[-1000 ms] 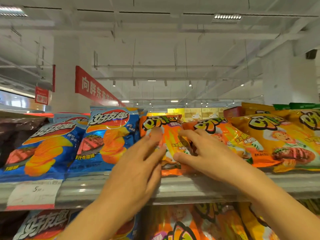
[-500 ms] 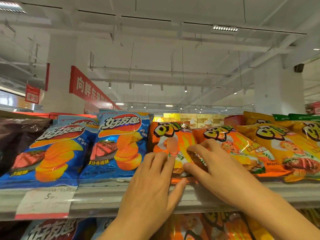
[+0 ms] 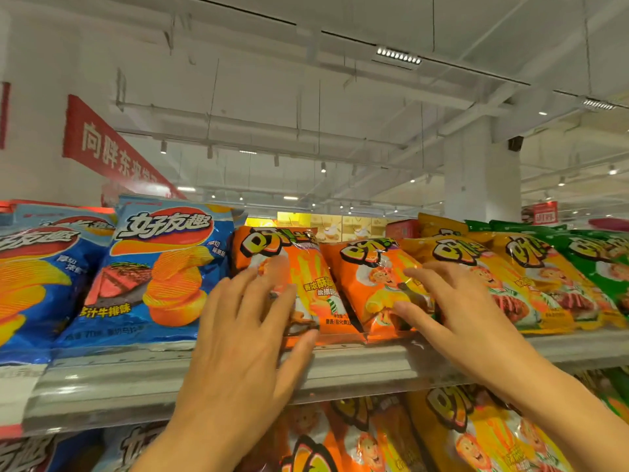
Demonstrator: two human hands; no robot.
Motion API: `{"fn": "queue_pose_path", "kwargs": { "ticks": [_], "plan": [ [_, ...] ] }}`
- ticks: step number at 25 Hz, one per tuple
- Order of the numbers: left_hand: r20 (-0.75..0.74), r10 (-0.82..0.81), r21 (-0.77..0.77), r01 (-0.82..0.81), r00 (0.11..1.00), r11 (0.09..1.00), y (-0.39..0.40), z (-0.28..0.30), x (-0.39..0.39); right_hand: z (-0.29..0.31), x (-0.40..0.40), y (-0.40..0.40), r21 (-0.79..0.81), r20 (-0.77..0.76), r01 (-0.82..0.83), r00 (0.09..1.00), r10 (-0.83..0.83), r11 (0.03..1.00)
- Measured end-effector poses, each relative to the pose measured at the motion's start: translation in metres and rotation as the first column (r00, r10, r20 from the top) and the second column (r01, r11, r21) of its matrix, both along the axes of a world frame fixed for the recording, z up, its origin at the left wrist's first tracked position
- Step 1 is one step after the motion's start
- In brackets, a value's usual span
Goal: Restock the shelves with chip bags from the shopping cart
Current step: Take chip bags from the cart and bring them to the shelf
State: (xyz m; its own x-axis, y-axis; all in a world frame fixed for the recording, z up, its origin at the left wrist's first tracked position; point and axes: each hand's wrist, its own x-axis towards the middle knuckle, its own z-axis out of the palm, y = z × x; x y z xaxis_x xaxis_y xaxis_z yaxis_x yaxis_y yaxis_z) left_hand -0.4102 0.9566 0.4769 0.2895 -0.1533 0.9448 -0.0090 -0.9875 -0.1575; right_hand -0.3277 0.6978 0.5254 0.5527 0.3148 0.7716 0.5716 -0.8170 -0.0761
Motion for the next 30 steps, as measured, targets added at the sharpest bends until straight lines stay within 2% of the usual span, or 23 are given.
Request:
{"fn": "queue_pose_path", "kwargs": {
  "ticks": [3,5,7,9,11,14,16,21,23,26,28,30],
  "plan": [
    [-0.012,-0.100,0.093,0.100,0.995,0.991,-0.051,0.006,0.012,-0.012,0.013,-0.008,-0.067,-0.050,-0.001,0.999,-0.002,0.998],
    [-0.063,-0.152,0.151,0.160,0.986,0.975,-0.089,0.006,0.028,-0.013,0.021,-0.018,-0.078,-0.024,-0.066,0.998,0.064,0.995],
    [-0.138,-0.129,0.148,0.149,0.982,0.978,-0.113,0.004,0.043,-0.009,0.033,-0.035,-0.100,-0.012,-0.156,0.988,0.155,0.983],
    [-0.186,-0.045,0.109,0.066,0.981,0.992,-0.126,0.000,0.054,-0.006,0.045,-0.053,-0.145,-0.001,-0.262,0.964,0.265,0.954],
    [-0.144,0.052,0.077,-0.041,0.988,0.996,-0.139,-0.005,0.063,-0.006,0.057,-0.068,-0.274,0.017,-0.319,0.942,0.336,0.907],
    [-0.097,0.207,-0.009,-0.209,0.973,0.978,-0.162,-0.004,0.070,-0.002,0.069,-0.076,-0.463,0.027,-0.327,0.924,0.382,0.823],
    [-0.121,0.307,-0.070,-0.316,0.944,0.946,-0.180,-0.003,0.071,0.003,0.076,-0.082,-0.503,0.063,-0.334,0.905,0.420,0.797],
    [-0.242,0.365,-0.117,-0.400,0.899,0.909,-0.202,-0.001,0.063,0.000,0.083,-0.087,-0.591,0.086,-0.258,0.922,0.378,0.764],
    [-0.241,0.377,-0.157,-0.420,0.894,0.894,-0.208,0.009,0.065,0.002,0.078,-0.088,-0.603,0.079,-0.261,0.921,0.382,0.754],
    [-0.257,0.336,-0.159,-0.383,0.906,0.910,-0.215,0.032,0.080,0.008,0.073,-0.110,-0.533,0.111,-0.328,0.887,0.449,0.780],
    [-0.355,0.306,-0.120,-0.368,0.883,0.922,-0.213,0.041,0.091,0.007,0.078,-0.133,-0.449,0.150,-0.351,0.877,0.456,0.821],
    [-0.476,0.292,-0.120,-0.391,0.829,0.913,-0.208,0.038,0.100,0.003,0.090,-0.159,-0.382,0.142,-0.323,0.906,0.400,0.866]
  ]
}}
